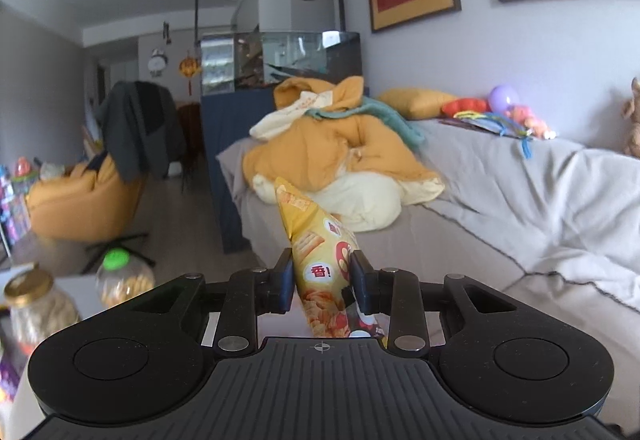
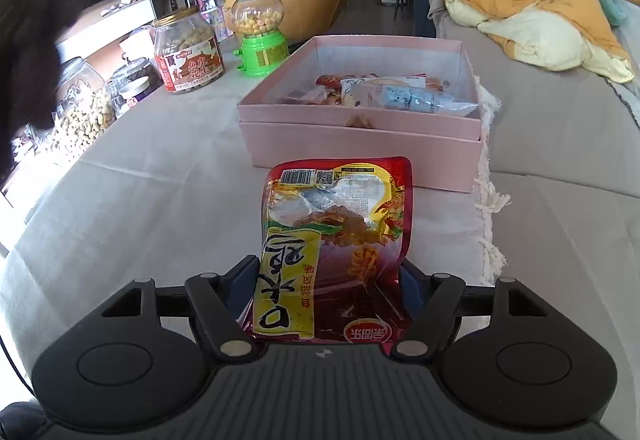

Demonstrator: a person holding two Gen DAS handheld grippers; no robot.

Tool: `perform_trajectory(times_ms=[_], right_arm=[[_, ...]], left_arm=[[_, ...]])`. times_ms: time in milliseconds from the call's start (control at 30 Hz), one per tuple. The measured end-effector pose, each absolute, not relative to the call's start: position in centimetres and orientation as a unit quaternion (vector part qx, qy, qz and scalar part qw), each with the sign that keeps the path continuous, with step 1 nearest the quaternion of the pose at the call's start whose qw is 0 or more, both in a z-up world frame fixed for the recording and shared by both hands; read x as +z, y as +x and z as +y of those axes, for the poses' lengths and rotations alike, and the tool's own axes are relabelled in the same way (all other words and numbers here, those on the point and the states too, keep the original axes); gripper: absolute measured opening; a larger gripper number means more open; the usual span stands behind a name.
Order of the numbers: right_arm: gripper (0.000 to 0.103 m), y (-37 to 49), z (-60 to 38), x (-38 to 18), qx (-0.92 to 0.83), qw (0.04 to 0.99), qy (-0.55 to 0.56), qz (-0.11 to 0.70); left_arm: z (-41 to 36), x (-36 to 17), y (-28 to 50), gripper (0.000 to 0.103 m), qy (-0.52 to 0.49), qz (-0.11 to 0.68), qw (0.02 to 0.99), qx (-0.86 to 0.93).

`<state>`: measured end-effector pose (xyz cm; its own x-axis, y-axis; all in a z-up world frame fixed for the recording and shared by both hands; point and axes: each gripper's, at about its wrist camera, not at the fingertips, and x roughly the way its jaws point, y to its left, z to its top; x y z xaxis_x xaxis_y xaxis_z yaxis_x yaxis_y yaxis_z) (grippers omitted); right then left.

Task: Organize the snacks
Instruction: 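Carry the panda bag over the pink box and open the left gripper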

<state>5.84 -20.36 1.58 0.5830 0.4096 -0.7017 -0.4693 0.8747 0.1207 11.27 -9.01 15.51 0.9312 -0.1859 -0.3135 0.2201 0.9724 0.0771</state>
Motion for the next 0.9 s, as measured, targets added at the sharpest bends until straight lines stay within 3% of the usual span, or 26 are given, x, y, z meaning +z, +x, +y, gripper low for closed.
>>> perform_trajectory(times_ms=[433, 600, 633, 667, 700, 900], right_arm=[[0.072, 6.6, -20.9, 1.1, 0.243, 0.886, -0.028, 0.393], [0.071, 6.3, -21.9, 6.2, 0.257, 0.907, 0.002, 0.335], [0.067, 6.7, -22.1, 7.8, 0.255, 0.912, 0.012, 0.321], [0.041, 7.2, -22.1, 9.3, 0.249, 0.918, 0.017, 0.309], [0.033, 8.0, -22.0, 11.1, 0.248, 0.921, 0.017, 0.299], [0.034, 13.4, -19.2, 16.3, 0.225, 0.937, -0.003, 0.265]], left_arm=[[-6.9, 13.0, 14.0, 0.037, 0.042, 0.208, 0.974, -0.076], [-2.4, 12.8, 13.3, 0.036, -0.028, 0.211, 0.976, -0.047], [-1.5, 12.9, 13.3, 0.036, -0.044, 0.211, 0.976, -0.041], [-0.6, 13.0, 13.2, 0.036, -0.059, 0.211, 0.975, -0.036], [0.1, 13.0, 13.1, 0.036, -0.072, 0.211, 0.974, -0.031], [2.6, 11.4, 12.4, 0.035, -0.103, 0.246, 0.963, -0.040]])
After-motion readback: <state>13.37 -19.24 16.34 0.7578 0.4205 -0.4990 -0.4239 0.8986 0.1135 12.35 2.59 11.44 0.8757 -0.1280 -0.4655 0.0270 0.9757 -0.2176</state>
